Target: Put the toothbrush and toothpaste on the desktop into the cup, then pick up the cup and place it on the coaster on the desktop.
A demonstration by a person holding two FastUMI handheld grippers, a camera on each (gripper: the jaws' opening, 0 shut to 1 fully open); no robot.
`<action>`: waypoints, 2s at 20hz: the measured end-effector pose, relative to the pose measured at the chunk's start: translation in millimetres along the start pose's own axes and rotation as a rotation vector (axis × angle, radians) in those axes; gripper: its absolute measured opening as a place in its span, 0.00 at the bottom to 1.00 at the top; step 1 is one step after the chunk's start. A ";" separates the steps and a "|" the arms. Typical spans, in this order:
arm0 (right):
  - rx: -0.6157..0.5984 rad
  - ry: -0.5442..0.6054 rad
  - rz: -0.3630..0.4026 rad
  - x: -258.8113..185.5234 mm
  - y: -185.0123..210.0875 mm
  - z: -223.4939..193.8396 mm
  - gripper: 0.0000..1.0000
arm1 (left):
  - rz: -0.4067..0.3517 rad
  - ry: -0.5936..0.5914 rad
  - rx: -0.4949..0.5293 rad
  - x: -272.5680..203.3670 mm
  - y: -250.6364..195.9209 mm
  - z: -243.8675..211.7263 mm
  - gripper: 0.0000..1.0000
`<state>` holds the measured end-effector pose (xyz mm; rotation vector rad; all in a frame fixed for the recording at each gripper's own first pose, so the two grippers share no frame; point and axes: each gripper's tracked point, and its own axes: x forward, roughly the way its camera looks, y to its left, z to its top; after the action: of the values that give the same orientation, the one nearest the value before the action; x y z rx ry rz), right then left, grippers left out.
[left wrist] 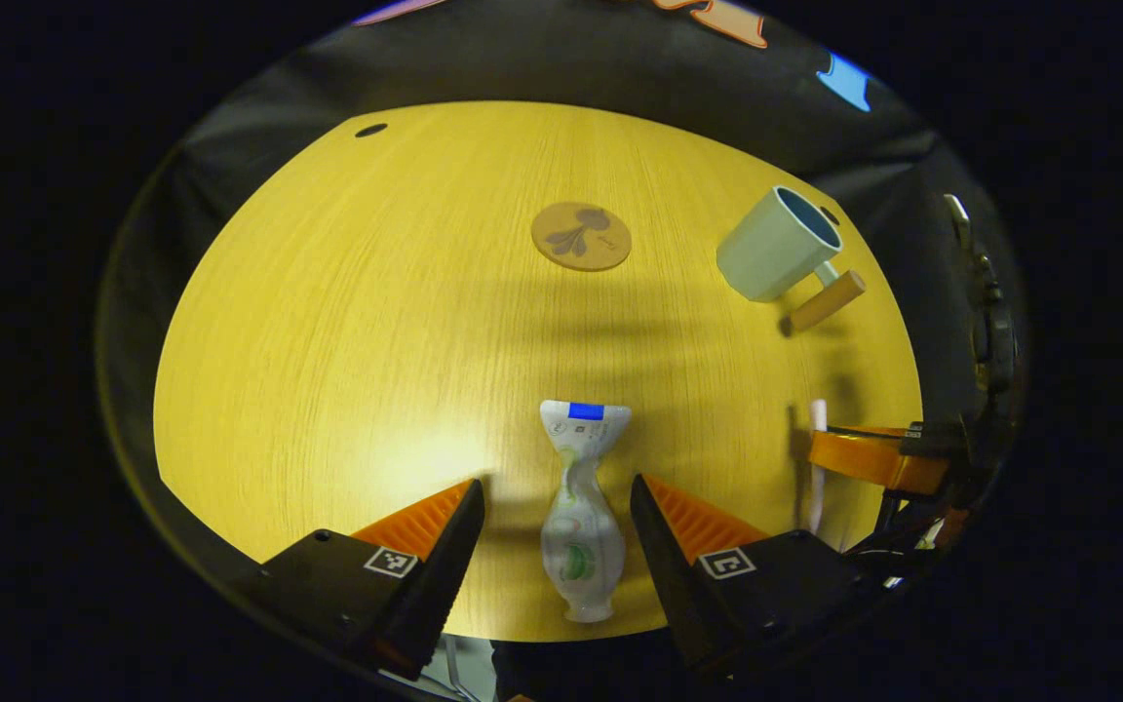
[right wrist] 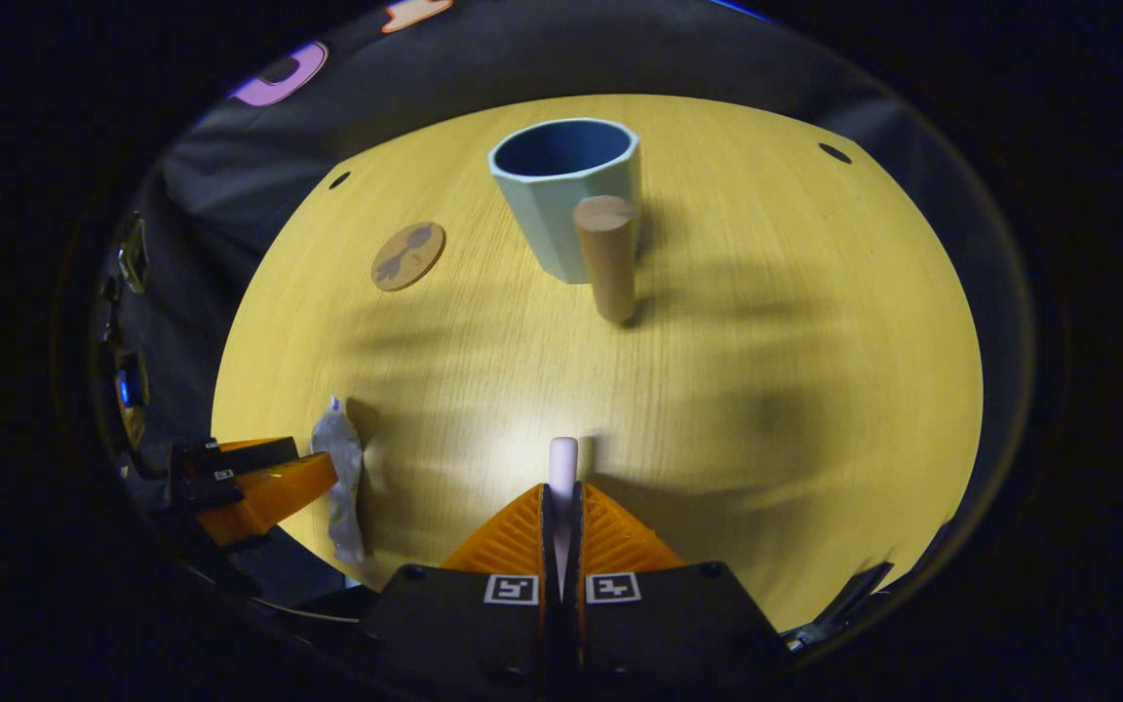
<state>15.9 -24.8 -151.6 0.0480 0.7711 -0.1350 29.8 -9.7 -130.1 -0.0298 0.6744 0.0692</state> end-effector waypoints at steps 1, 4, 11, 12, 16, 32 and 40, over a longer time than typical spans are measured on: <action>0.018 -0.009 -0.008 -4.3 -6.9 -1.0 0.03 | 0.002 0.018 -0.001 4.0 -0.1 0.2 0.87; 0.070 -0.031 -0.024 -13.6 -27.2 -4.2 0.03 | 0.008 0.058 0.003 13.2 -3.7 1.8 0.83; 0.139 -0.061 -0.067 -28.0 -61.6 -12.2 0.03 | 0.053 0.139 0.039 26.1 -3.0 1.5 0.48; 0.146 -0.062 -0.071 -29.0 -64.6 -13.5 0.03 | 0.069 0.148 0.046 27.9 -3.3 1.7 0.42; 0.164 -0.077 -0.083 -32.2 -74.7 -14.4 0.03 | 0.071 0.152 0.055 27.4 -8.1 2.1 0.20; 0.169 -0.688 -0.041 -109.0 -63.0 132.4 0.03 | -0.100 -0.201 0.050 -15.9 -27.2 57.2 0.04; 0.153 -1.061 0.106 -176.1 -6.2 217.4 0.03 | -0.233 -0.492 0.233 -49.3 -66.3 122.6 0.04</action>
<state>40.5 -32.8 127.1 0.1468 -0.3018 -0.0980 72.7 -72.4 -3.2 0.1295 0.1807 -0.2214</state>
